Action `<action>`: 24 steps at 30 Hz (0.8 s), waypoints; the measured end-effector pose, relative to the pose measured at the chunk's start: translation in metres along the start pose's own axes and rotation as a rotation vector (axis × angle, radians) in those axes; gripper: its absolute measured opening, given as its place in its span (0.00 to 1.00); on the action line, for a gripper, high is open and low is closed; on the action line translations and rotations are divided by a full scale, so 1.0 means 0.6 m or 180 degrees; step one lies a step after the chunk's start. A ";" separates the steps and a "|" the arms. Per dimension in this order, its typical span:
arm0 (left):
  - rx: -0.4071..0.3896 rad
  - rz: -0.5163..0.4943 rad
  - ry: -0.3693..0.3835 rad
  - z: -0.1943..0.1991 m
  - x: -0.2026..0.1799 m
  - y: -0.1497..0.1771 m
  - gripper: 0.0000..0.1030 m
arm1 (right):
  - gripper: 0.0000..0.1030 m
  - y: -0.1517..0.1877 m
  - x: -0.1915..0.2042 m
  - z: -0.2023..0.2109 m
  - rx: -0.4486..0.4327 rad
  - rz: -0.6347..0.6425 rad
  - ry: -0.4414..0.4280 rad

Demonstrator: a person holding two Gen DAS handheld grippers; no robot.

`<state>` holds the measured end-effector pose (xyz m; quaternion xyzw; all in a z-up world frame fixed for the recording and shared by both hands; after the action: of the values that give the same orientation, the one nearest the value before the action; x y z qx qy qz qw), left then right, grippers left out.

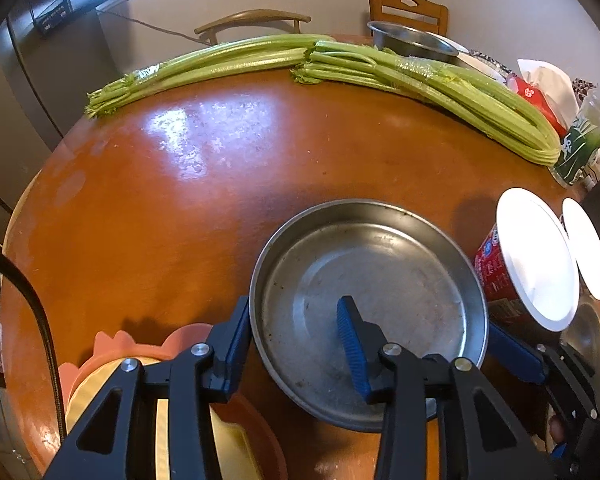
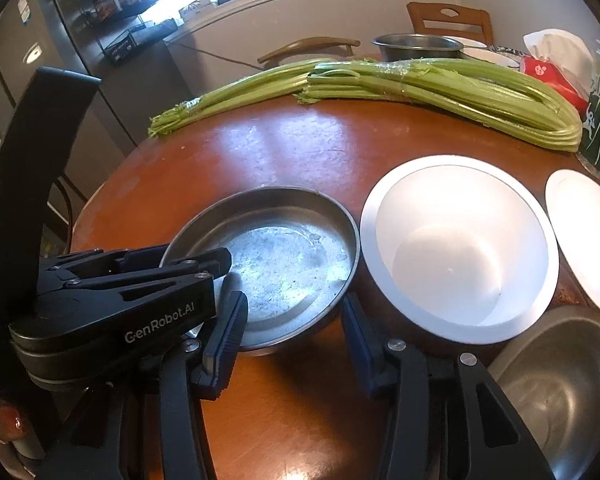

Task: Organize plates and bowls
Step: 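Lift the silver tray with the left gripper over the stacked plates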

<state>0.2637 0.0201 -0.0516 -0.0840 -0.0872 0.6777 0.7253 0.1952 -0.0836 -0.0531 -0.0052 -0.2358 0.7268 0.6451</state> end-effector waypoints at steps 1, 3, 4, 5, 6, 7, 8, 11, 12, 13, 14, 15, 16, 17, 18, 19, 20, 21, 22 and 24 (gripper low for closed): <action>-0.0008 -0.0001 0.0000 0.002 0.001 0.002 0.42 | 0.49 0.001 0.001 0.001 -0.0003 -0.0002 -0.0009; -0.0031 0.0006 -0.0008 0.008 0.001 0.007 0.42 | 0.49 0.003 0.002 0.006 -0.0021 -0.0003 -0.0025; -0.0046 0.0008 -0.0009 0.012 0.001 0.009 0.42 | 0.49 0.004 0.003 0.010 -0.0037 0.0001 -0.0029; -0.0056 0.0014 -0.0004 0.015 0.001 0.011 0.42 | 0.49 0.005 0.005 0.014 -0.0059 0.0012 -0.0028; -0.0069 0.0017 0.0003 0.017 0.003 0.013 0.42 | 0.49 0.005 0.005 0.017 -0.0077 0.0021 -0.0030; -0.0085 0.0022 0.0012 0.022 0.004 0.016 0.42 | 0.49 0.006 0.007 0.021 -0.0093 0.0026 -0.0033; -0.0091 0.0030 0.0019 0.024 0.005 0.018 0.42 | 0.49 0.008 0.008 0.025 -0.0106 0.0034 -0.0037; -0.0125 0.0042 0.0033 0.034 0.009 0.027 0.42 | 0.49 0.014 0.016 0.036 -0.0145 0.0061 -0.0039; -0.0133 0.0046 0.0034 0.036 0.010 0.028 0.42 | 0.49 0.015 0.016 0.038 -0.0154 0.0072 -0.0041; -0.0147 0.0049 0.0038 0.040 0.011 0.031 0.42 | 0.49 0.016 0.017 0.041 -0.0162 0.0079 -0.0043; -0.0164 0.0049 0.0044 0.045 0.012 0.034 0.42 | 0.49 0.018 0.019 0.044 -0.0171 0.0084 -0.0044; -0.0172 0.0050 0.0047 0.048 0.012 0.037 0.42 | 0.49 0.019 0.020 0.046 -0.0180 0.0091 -0.0042; -0.0176 0.0054 0.0048 0.049 0.012 0.038 0.42 | 0.49 0.021 0.022 0.049 -0.0191 0.0101 -0.0040; -0.0185 0.0061 0.0052 0.052 0.013 0.041 0.42 | 0.49 0.023 0.024 0.052 -0.0194 0.0111 -0.0040; -0.0193 0.0062 0.0055 0.054 0.013 0.044 0.42 | 0.49 0.025 0.025 0.054 -0.0203 0.0117 -0.0042; -0.0205 0.0068 0.0059 0.057 0.013 0.047 0.42 | 0.49 0.028 0.026 0.057 -0.0214 0.0122 -0.0043; -0.0221 0.0075 0.0058 0.061 0.014 0.051 0.42 | 0.49 0.031 0.029 0.060 -0.0226 0.0136 -0.0040; -0.0235 0.0080 0.0056 0.065 0.015 0.054 0.42 | 0.49 0.033 0.030 0.063 -0.0232 0.0148 -0.0039; -0.0247 0.0085 0.0059 0.068 0.016 0.057 0.42 | 0.49 0.033 0.031 0.065 -0.0242 0.0159 -0.0041; -0.0274 0.0105 0.0072 0.074 0.020 0.064 0.42 | 0.49 0.037 0.037 0.071 -0.0267 0.0194 -0.0035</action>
<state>0.2169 0.0351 -0.0173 -0.1242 -0.1067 0.6842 0.7107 0.1576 -0.0784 -0.0161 -0.0354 -0.2694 0.7356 0.6206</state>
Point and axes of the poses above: each gripper's, at about its wrist camera, not at the fingertips, and z roughly against the way its jaws point, x to its left, y to its underside, the point moved 2 cm from there along -z, roughly the way its jaws point, and after that the axes turned 13 degrees about x, right-handed, at the moved point
